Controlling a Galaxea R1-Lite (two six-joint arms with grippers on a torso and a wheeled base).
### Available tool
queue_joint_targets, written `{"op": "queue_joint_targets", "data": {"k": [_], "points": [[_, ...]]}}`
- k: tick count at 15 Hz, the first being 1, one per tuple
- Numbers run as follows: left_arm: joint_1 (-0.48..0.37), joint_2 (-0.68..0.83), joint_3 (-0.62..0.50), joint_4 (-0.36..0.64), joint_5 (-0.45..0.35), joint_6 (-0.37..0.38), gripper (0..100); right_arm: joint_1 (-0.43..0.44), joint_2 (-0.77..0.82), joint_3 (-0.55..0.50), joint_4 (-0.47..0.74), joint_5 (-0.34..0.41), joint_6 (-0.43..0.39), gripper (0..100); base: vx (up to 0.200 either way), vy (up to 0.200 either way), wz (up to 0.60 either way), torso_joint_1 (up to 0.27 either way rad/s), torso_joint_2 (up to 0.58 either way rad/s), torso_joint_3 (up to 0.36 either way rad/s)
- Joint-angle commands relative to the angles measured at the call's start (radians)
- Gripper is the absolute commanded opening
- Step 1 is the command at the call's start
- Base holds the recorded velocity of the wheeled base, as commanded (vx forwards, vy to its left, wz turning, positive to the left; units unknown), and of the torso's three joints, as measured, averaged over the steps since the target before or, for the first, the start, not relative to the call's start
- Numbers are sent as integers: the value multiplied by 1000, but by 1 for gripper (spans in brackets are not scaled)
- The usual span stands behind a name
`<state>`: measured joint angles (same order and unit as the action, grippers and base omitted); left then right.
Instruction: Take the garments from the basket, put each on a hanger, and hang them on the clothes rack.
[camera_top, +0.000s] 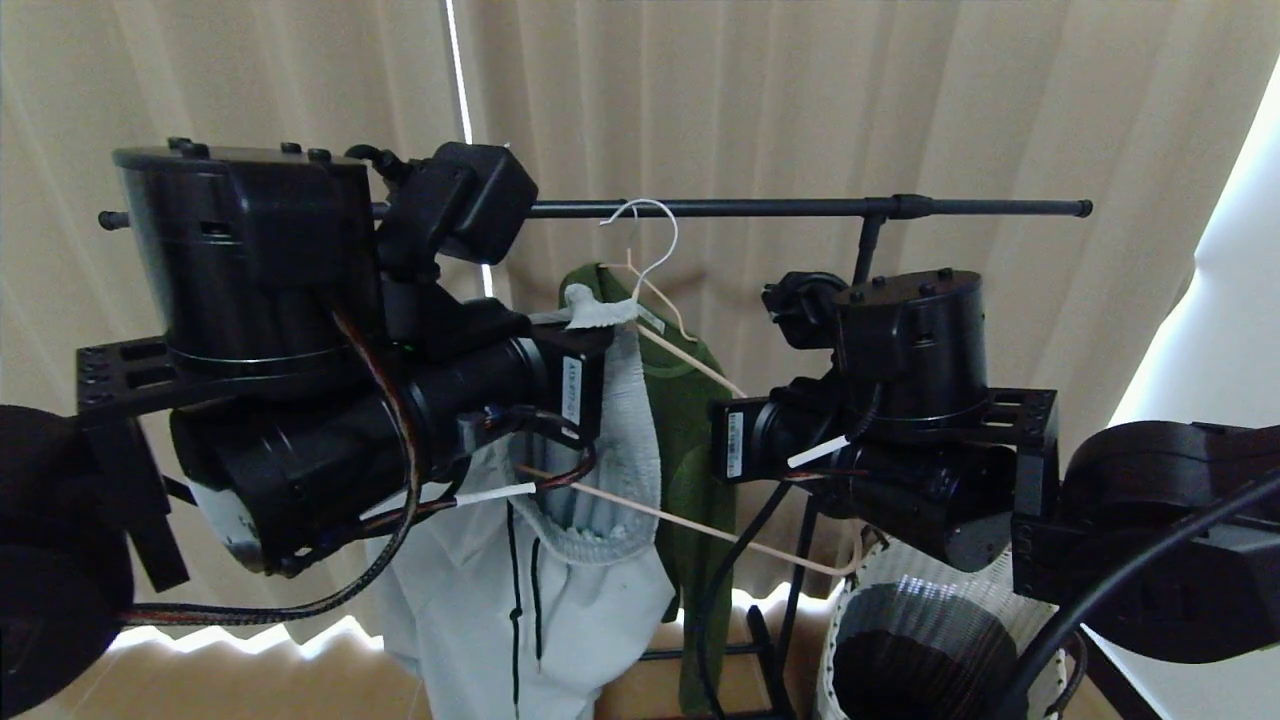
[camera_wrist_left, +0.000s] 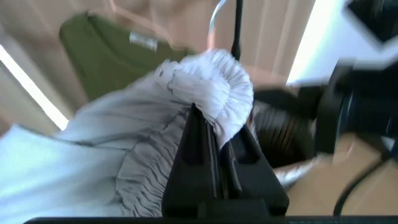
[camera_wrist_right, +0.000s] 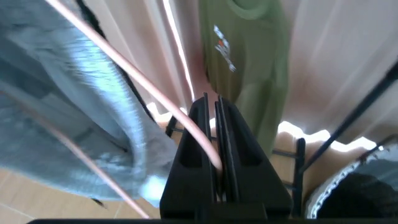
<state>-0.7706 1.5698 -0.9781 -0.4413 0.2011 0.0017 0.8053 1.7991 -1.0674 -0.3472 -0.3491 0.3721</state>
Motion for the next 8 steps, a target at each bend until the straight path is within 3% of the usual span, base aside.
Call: {"op": "queue_joint_targets", "data": {"k": [1,2,5,8], "points": [[-13,33,16,-11,0,3,0,8,3,-5,-3,1,-6,0,0,0,0,0,0,0],[-12,30,30,-10,0,9,0,8,5,-2,-4,1,-15,0,0,0,0,0,0,0],[40,-22,153,-14,-23,119,0,-3,-6,3,-9,-1,-15,0,0,0,0,0,0,0],[67,-53,183,-11,-80,136,0,-3,-14,6,-24,-1,-19,0,0,0,0,0,0,0]]}}
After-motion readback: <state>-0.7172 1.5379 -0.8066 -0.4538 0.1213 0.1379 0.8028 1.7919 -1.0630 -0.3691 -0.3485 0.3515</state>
